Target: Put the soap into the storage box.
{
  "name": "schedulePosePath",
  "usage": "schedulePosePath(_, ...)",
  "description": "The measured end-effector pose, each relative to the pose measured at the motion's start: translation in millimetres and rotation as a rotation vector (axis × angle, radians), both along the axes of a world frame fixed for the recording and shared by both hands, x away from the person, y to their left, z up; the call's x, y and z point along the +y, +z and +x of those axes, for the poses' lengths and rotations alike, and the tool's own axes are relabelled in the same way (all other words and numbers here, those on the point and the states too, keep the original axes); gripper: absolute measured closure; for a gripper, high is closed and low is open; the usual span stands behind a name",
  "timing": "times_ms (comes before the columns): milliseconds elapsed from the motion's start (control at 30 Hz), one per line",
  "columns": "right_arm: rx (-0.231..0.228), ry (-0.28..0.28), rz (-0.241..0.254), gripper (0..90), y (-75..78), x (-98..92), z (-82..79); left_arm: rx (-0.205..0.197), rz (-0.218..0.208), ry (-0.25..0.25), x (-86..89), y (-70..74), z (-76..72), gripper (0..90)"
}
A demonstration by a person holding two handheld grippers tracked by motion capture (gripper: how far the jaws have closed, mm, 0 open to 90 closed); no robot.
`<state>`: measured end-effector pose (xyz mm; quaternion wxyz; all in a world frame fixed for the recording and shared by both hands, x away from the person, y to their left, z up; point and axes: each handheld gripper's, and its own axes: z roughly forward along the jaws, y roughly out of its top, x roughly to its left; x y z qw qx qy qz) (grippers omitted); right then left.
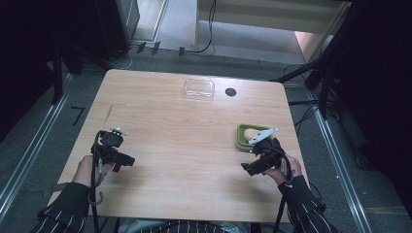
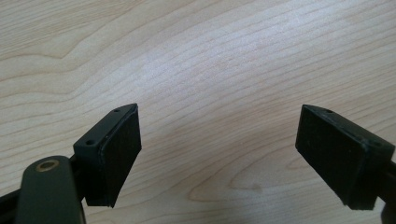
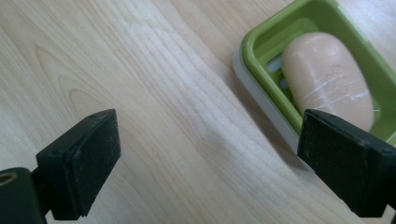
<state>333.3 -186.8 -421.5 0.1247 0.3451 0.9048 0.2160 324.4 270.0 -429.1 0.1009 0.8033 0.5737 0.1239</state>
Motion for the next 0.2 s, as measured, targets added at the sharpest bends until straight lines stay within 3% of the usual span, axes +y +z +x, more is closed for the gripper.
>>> schedulePosePath(200,0.005,0.024,-0.020,6.6,-4.2,2.1,0.4,-0.007,0.001,0.005,-1.4,-0.6,0.4,14.8)
